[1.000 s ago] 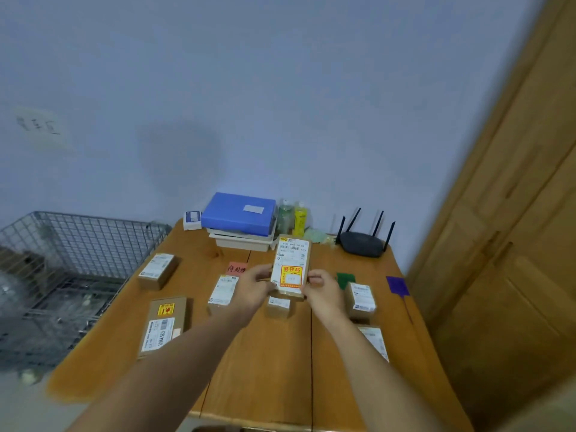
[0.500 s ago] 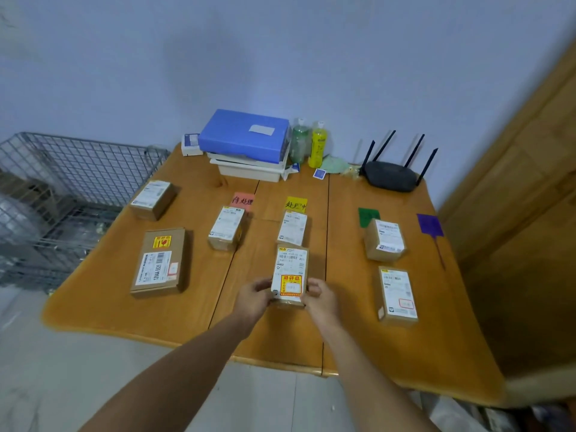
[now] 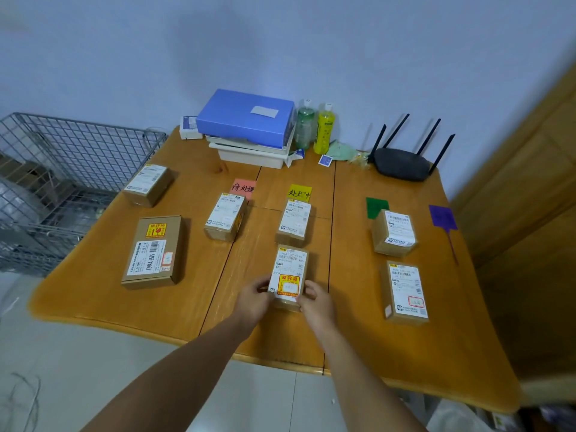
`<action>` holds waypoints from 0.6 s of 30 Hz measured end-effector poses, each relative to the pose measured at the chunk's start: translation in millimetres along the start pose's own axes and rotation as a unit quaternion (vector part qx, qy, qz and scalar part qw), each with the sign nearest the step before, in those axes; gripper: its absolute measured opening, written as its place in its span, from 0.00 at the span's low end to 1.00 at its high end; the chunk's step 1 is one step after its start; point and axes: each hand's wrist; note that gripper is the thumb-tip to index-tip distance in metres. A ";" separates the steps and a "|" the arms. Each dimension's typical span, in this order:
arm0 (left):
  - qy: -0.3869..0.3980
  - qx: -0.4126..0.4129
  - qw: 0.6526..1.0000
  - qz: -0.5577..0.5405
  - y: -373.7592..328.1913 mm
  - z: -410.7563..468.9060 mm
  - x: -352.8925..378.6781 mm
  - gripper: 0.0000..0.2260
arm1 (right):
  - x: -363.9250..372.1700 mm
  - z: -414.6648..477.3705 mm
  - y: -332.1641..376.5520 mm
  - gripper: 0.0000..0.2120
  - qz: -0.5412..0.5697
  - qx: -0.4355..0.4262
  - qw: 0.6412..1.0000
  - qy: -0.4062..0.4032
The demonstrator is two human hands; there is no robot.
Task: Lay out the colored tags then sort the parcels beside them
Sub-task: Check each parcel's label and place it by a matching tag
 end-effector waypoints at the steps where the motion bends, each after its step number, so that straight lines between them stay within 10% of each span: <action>1: -0.003 0.002 1.000 0.003 0.6 -0.3 1.0 0.17 | -0.5 0.8 -0.3 0.21 0.003 0.000 1.000 0.003; 13: 0.003 -0.011 0.999 0.045 6.9 -1.7 0.5 0.14 | -0.5 -3.1 -1.4 0.23 -0.042 0.009 0.998 0.049; 18: -0.034 0.089 0.970 0.222 -47.1 -13.3 -9.3 0.16 | -19.1 -17.8 47.7 0.19 -0.116 -0.046 0.992 0.032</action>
Point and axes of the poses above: each hand's wrist, its own z-axis towards the middle knuckle, its own x-axis out of the palm, y = z × x, and after that the axes turned 5 degrees about y, right-handed
